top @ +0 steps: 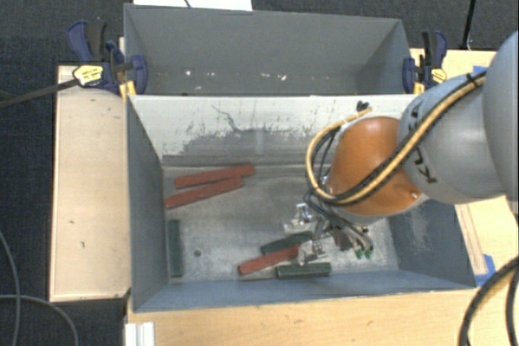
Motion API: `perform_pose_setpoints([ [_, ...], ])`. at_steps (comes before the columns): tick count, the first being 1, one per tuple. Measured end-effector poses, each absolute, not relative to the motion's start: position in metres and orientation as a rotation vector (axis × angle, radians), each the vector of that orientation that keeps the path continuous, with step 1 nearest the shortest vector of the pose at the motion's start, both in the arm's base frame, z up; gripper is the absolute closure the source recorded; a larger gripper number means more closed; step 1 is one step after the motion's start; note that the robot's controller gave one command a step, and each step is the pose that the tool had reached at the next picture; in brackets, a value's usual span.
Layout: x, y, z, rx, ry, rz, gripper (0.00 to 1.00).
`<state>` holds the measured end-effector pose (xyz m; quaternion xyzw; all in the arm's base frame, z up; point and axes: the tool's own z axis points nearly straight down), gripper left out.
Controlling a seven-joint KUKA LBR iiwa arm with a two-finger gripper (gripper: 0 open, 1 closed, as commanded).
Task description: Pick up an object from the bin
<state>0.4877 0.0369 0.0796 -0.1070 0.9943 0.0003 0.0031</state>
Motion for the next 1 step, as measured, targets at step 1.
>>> perform_pose_setpoints([
  [1, 0.4864, 0.0321, 0.2599, -0.375, 3.110, -0.001, 1.00],
])
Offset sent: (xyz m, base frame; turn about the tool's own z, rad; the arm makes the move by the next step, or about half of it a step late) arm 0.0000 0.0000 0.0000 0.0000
